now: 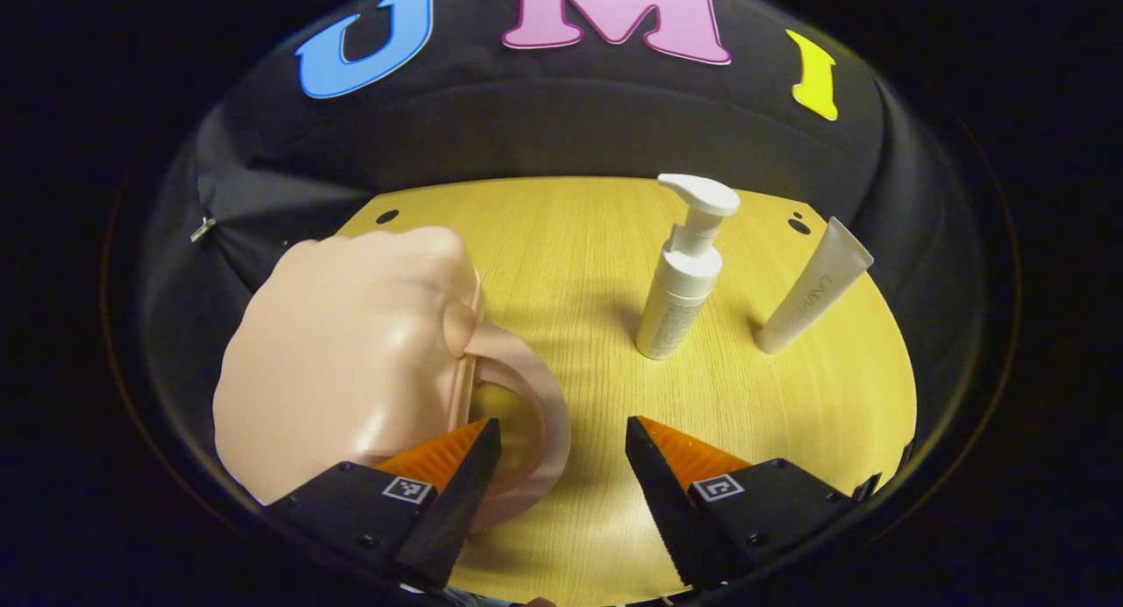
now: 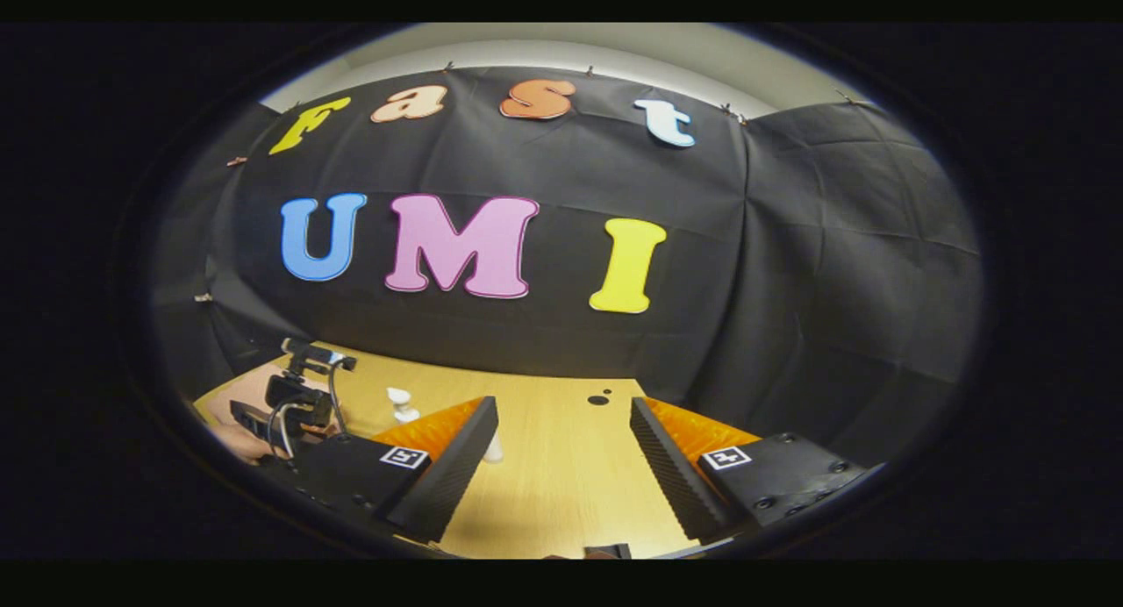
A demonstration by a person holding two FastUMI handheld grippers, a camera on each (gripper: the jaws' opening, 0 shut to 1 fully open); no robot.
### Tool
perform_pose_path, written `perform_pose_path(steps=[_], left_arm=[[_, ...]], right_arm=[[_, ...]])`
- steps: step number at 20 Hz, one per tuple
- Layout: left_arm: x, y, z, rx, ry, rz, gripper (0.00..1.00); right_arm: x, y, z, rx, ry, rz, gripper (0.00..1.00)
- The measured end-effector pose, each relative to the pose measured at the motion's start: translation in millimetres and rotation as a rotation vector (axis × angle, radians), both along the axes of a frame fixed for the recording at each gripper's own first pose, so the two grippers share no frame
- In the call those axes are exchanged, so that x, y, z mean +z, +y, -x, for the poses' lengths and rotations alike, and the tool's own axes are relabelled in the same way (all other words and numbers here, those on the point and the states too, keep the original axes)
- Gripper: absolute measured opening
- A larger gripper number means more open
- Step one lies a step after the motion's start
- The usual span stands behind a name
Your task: First open the suitcase, pack the skin care products into it, and then close the suitcase.
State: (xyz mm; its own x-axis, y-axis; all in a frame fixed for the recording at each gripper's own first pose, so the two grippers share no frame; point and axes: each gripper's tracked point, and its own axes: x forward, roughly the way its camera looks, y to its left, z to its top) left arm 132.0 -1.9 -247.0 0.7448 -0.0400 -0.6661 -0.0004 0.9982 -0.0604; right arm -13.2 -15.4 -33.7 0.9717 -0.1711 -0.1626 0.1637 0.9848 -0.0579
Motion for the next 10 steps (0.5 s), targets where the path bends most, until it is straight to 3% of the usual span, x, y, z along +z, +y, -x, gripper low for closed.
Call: perform_pose_path(steps=[3,4,5,6,8,10], left_arm=[[-14.5,2.1,1.0,-0.046,0.029,-0.045,0.59],[-19.7,9.3,1.0,-0.035,0.035,-0.063,0.58],[-22.3,15.1,-1.7,-0.034,0.032,-0.069,0.46],[-19.5,12.6,0.0,-0.054,0.033,-0.065,0.27],[0.9,8.9,1.8,-0.102,-0.008,-0.092,0.16],[19.4,9.4,8.0,-0.123,-0.013,-0.101,0.13]], right_arm=[[1.4,3.0,5.2,0.004,0.013,0.009,0.96],[2.6,2.2,6.5,0.000,0.011,0.010,0.96],[2.4,2.2,8.9,-0.004,0.013,0.011,0.96],[2.2,2.8,11.6,-0.005,0.015,0.010,0.94],[1.6,5.0,13.8,-0.007,0.018,0.009,0.94],[3.3,8.0,16.0,-0.007,0.013,0.003,0.96]])
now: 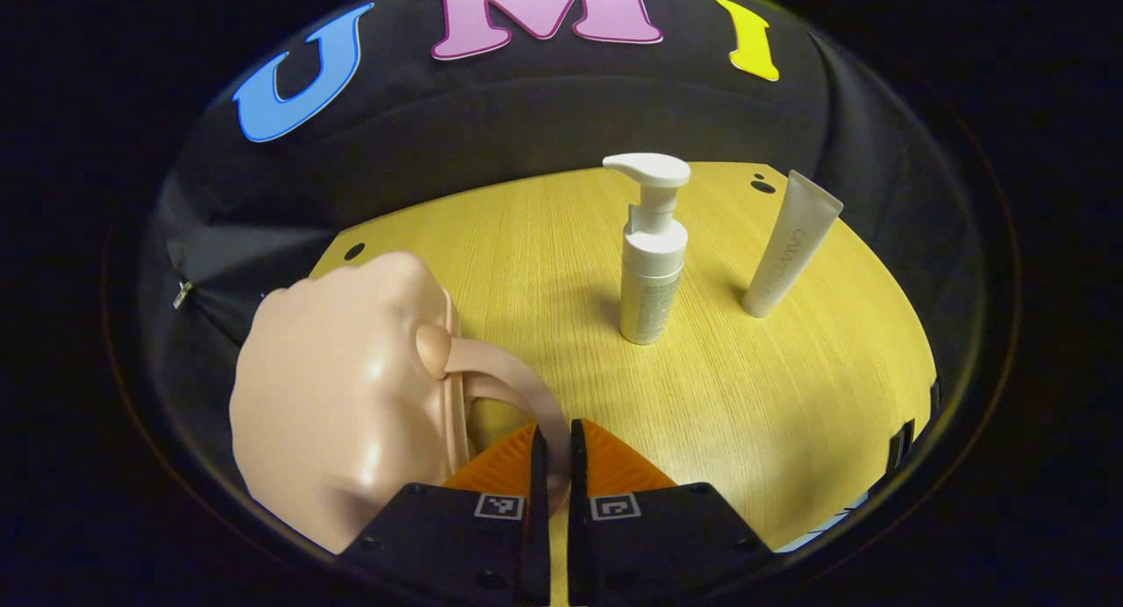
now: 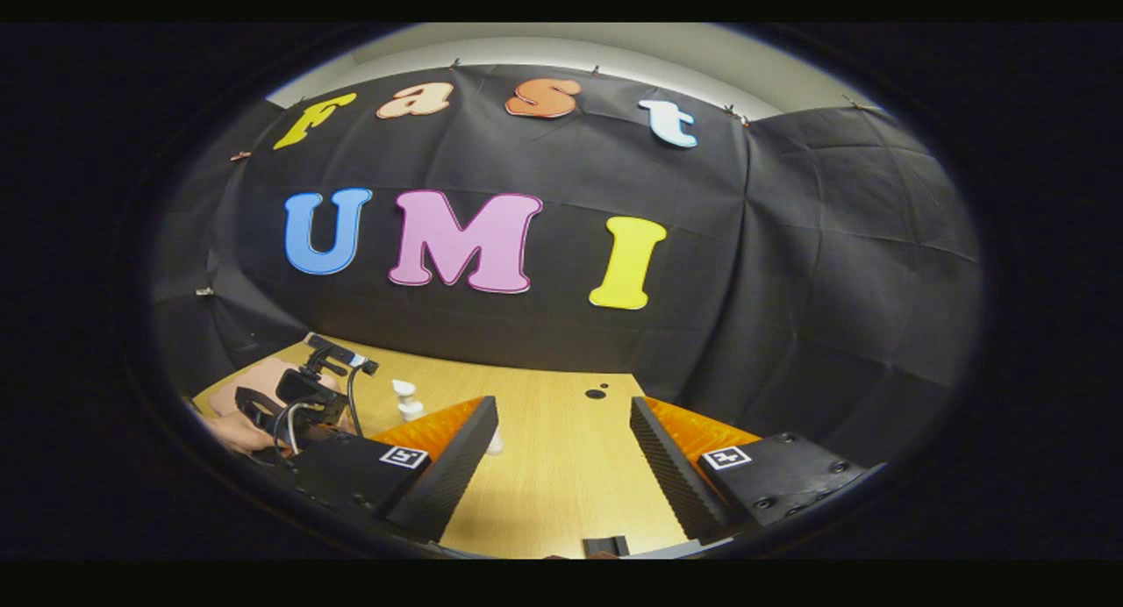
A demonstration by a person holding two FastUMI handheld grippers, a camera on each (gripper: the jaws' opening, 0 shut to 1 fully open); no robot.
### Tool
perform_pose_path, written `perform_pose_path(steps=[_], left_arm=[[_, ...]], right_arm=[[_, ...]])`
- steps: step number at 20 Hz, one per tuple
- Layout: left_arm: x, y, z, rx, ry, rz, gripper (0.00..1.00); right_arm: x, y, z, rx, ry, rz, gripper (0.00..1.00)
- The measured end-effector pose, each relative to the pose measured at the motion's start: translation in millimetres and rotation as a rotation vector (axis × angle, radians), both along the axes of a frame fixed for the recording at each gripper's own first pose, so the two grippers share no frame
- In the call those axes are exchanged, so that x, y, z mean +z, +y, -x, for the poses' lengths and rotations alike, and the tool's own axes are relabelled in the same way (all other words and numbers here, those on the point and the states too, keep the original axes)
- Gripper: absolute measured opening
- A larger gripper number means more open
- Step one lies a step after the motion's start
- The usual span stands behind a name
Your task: First open the suitcase, pack the skin care products into it, and then close the suitcase.
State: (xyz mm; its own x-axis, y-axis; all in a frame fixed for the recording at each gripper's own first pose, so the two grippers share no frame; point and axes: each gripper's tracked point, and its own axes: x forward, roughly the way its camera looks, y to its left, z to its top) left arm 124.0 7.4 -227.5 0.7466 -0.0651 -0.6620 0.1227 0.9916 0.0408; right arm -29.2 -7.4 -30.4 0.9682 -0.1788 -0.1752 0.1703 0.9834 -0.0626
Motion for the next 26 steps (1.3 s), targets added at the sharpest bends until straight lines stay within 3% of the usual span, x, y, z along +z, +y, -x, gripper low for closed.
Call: perform_pose_path(steps=[2,4,5,8,10,11,14,15,16,19,22,26], left_arm=[[41.8,6.8,13.4,-0.031,-0.048,0.047,0.11],[84.9,26.8,29.2,-0.056,-0.114,0.036,0.09],[105.9,38.8,36.0,-0.063,-0.140,0.026,0.09],[166.9,84.1,55.5,-0.048,-0.202,0.060,0.09],[198.2,127.0,64.7,-0.014,-0.248,0.064,0.09],[215.4,162.3,66.0,0.024,-0.278,0.045,0.09],[236.6,277.0,59.4,0.179,-0.338,-0.054,0.09],[236.0,313.1,53.7,0.218,-0.353,-0.082,0.13],[229.9,344.3,49.4,0.256,-0.347,-0.090,0.08],[194.7,426.5,33.2,0.333,-0.330,-0.091,0.08],[144.5,482.1,16.2,0.337,-0.289,-0.107,0.08],[69.2,535.7,0.8,0.408,-0.195,0.035,0.08]], right_arm=[[0.4,2.4,1.5,0.002,-0.008,0.003,0.96],[-3.6,5.4,0.2,0.008,-0.001,-0.001,0.94],[-4.8,7.5,-1.7,0.012,0.000,-0.006,0.97],[-5.0,14.7,-7.9,0.026,-0.003,-0.022,0.96],[-6.9,22.7,-12.9,0.041,-0.002,-0.031,0.94],[-6.0,28.9,-17.3,0.054,-0.007,-0.039,0.97],[-8.3,39.6,-23.4,0.073,-0.004,-0.037,0.97],[-9.2,41.5,-23.6,0.074,-0.003,-0.037,0.97],[-9.4,42.6,-23.7,0.073,-0.001,-0.039,0.97],[-17.0,46.7,-23.0,0.069,0.031,-0.036,0.97],[-22.5,52.6,-25.2,0.064,0.076,-0.005,0.97],[-33.5,83.5,-36.6,0.100,0.147,-0.032,0.97]])
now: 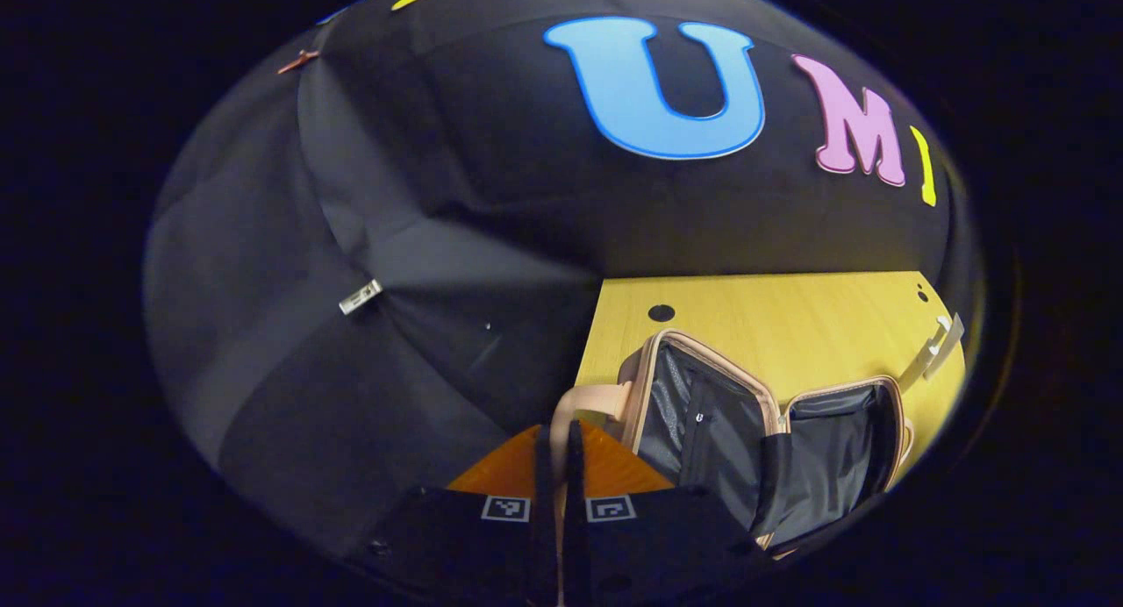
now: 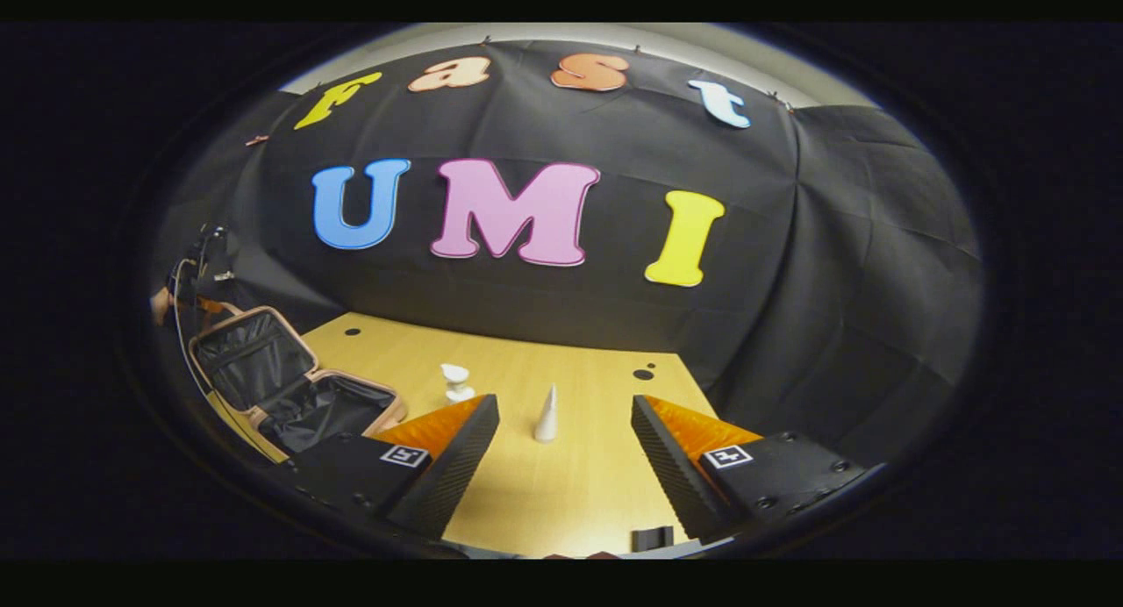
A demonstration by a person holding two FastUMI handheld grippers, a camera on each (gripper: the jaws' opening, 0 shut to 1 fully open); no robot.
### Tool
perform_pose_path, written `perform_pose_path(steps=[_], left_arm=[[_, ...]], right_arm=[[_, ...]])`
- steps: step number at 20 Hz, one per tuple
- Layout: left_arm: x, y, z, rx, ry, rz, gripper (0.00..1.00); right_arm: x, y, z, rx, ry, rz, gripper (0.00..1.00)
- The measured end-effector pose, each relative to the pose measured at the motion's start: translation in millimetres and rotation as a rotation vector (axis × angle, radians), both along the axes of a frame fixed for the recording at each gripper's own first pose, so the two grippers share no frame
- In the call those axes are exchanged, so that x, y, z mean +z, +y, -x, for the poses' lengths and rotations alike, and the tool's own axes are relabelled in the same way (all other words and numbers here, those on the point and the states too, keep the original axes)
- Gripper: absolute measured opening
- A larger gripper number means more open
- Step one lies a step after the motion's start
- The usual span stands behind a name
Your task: First open the suitcase, pack the skin care products into it, and then close the suitcase.
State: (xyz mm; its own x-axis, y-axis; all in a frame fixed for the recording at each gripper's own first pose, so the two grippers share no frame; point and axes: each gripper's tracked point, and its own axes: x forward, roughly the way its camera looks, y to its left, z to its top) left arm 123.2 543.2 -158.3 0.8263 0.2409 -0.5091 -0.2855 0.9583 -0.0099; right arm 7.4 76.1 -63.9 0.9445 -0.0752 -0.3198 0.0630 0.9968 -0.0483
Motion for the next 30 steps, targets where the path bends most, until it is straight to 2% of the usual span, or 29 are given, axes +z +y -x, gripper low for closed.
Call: perform_pose_path(steps=[2,4,7,10,14,16,19,20,21,23,24,26,28,30], left_arm=[[-39.6,21.0,-6.9,0.013,0.055,0.057,0.09],[-80.2,27.3,-5.8,0.001,0.107,0.078,0.09],[-126.2,29.8,-10.4,-0.027,0.153,0.100,0.12],[-167.7,31.4,-10.6,-0.020,0.238,0.076,0.13],[-177.8,40.6,-10.8,0.007,0.254,0.049,0.18],[-173.0,45.3,-8.0,0.030,0.256,0.049,0.25],[-124.8,41.4,-9.4,0.038,0.143,0.024,0.84],[-102.0,37.1,-6.6,0.031,0.099,-0.007,0.94],[-79.6,18.5,-3.0,0.005,0.060,-0.002,1.00],[-38.1,-58.2,6.8,-0.109,-0.025,0.104,0.97],[-21.7,-101.3,8.0,-0.157,-0.071,0.120,0.97],[-2.6,-193.5,4.4,-0.269,-0.097,0.108,0.96],[16.1,-289.9,3.3,-0.375,-0.114,0.052,0.97],[18.0,-377.9,-7.1,-0.476,-0.112,0.104,0.98]], right_arm=[[-3.6,14.6,-6.0,-0.011,0.026,-0.079,0.97],[-7.4,25.4,-11.6,-0.047,0.053,-0.172,0.97],[-27.1,25.5,-12.5,-0.103,0.123,-0.255,0.97],[-43.5,19.9,-7.6,-0.140,0.180,-0.261,0.98],[-50.0,25.0,-10.3,-0.123,0.205,-0.269,0.98],[-55.2,23.7,-14.0,-0.127,0.213,-0.281,0.98],[-66.4,17.6,-13.7,-0.124,0.225,-0.276,0.98],[-74.3,14.1,-12.4,-0.116,0.239,-0.272,0.98],[-82.4,13.1,-12.7,-0.104,0.254,-0.271,0.98],[-94.5,11.6,-19.6,-0.075,0.271,-0.281,0.98],[-100.5,9.8,-25.5,-0.058,0.275,-0.287,0.98],[-115.9,7.0,-39.0,-0.022,0.291,-0.291,0.98],[-132.1,2.3,-52.5,0.021,0.313,-0.289,0.98],[-150.3,-8.1,-63.3,0.056,0.344,-0.255,0.98]])
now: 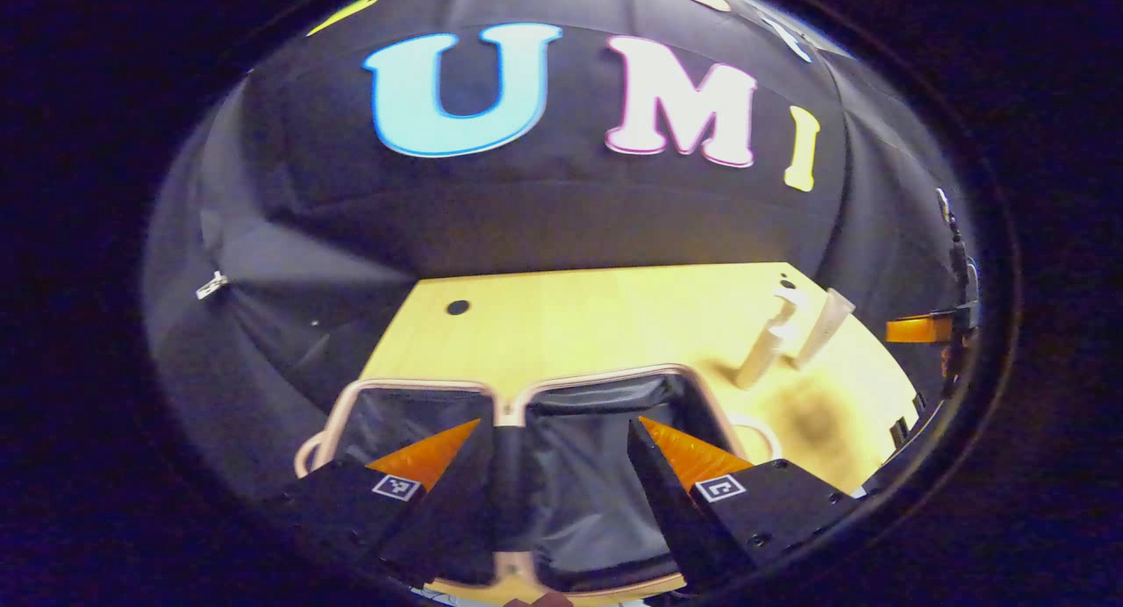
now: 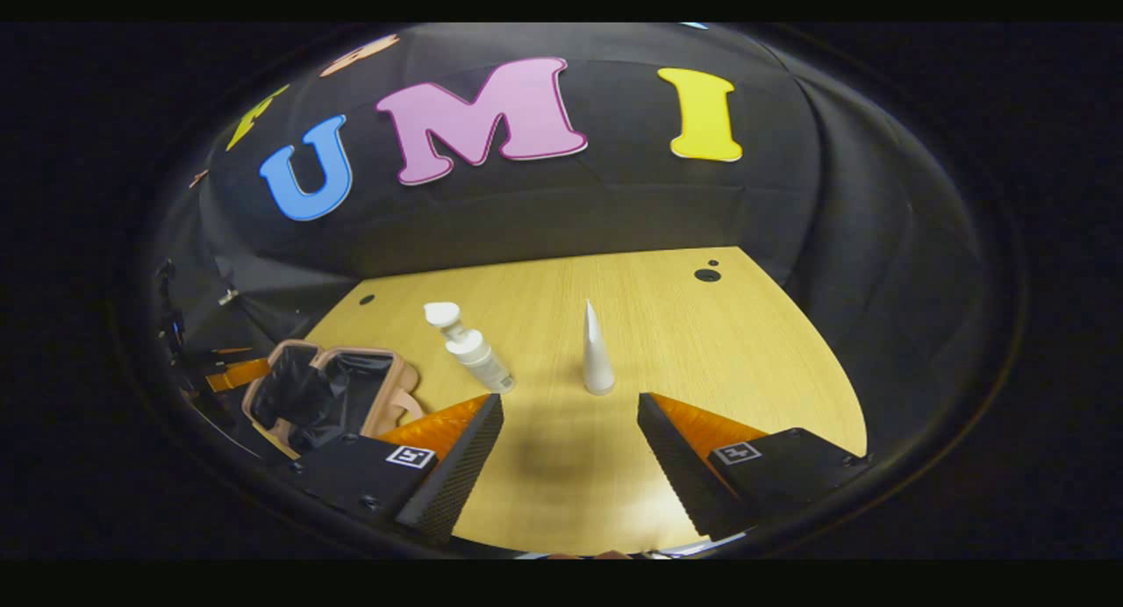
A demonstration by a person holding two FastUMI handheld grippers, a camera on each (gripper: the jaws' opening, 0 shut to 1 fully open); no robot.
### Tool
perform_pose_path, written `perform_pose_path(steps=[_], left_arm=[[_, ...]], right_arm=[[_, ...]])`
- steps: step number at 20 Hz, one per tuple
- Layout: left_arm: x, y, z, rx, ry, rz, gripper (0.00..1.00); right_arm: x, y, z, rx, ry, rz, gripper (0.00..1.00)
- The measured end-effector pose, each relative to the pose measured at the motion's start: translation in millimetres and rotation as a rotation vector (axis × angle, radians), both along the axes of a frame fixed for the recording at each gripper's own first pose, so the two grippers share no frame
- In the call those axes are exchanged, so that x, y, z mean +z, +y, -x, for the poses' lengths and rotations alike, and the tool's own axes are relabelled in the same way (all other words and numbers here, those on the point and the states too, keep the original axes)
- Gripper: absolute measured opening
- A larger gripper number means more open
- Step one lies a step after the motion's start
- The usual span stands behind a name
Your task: First open the suitcase, pack the skin care products into it, and then close the suitcase.
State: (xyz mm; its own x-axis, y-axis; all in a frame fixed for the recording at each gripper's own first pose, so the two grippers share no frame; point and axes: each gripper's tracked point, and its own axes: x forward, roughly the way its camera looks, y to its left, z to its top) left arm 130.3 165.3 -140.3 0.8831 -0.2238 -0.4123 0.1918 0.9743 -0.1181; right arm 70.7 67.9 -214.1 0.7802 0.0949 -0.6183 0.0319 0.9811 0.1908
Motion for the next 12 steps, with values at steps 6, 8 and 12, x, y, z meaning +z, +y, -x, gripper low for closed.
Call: perform_pose_path(steps=[6,8,12], left_arm=[[-32.6,-185.6,-38.0,-0.193,0.068,-0.025,0.97],[-42.3,-203.2,-50.0,-0.212,0.084,-0.063,0.97],[-62.1,-228.1,-94.2,-0.189,0.108,-0.082,0.97]], right_arm=[[-50.8,-7.8,-45.9,0.075,0.026,0.059,0.98],[-65.0,-4.7,-56.5,0.098,0.036,0.068,0.99],[-87.2,-6.1,-76.7,0.108,0.050,0.066,0.99]])
